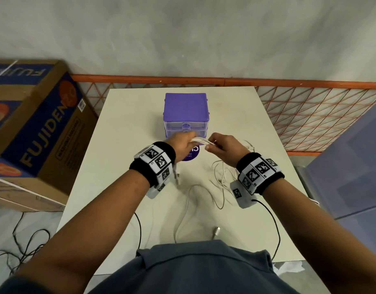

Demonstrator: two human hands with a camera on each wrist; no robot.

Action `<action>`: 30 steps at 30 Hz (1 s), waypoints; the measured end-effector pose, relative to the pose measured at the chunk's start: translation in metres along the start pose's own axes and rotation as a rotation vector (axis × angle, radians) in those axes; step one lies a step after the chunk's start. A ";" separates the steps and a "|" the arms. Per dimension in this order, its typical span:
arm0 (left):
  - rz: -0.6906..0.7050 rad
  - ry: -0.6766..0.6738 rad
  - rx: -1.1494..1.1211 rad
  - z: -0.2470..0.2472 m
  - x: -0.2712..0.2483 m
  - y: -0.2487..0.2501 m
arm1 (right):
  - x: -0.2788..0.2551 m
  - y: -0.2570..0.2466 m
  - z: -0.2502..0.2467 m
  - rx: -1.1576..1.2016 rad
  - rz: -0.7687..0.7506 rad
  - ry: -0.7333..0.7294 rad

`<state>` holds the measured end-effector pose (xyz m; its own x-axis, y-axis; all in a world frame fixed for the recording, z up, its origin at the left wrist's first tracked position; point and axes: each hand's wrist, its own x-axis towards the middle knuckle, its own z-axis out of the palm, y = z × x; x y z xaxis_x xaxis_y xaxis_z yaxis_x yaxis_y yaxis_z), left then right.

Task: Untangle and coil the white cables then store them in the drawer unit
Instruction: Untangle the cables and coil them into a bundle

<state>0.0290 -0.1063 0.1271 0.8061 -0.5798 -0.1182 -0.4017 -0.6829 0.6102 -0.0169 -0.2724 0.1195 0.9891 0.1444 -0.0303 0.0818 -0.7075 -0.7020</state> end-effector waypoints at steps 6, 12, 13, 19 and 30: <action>-0.157 0.280 -0.091 -0.041 -0.009 -0.037 | -0.019 0.067 -0.020 -0.091 0.195 0.008; -0.282 0.316 -0.153 -0.043 -0.012 -0.068 | -0.028 0.094 -0.020 -0.055 0.249 0.062; -0.288 0.320 -0.154 -0.042 -0.012 -0.072 | -0.027 0.094 -0.020 -0.057 0.245 0.063; -0.377 0.434 -0.229 -0.049 -0.017 -0.088 | -0.030 0.111 -0.024 -0.002 0.278 0.135; -0.432 0.452 -0.341 -0.042 -0.016 -0.094 | -0.023 0.106 -0.017 0.234 0.355 0.410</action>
<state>0.0719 -0.0139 0.1050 0.9935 0.0027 -0.1136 0.0933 -0.5905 0.8016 -0.0287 -0.3625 0.0573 0.9216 -0.3853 -0.0468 -0.2457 -0.4857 -0.8389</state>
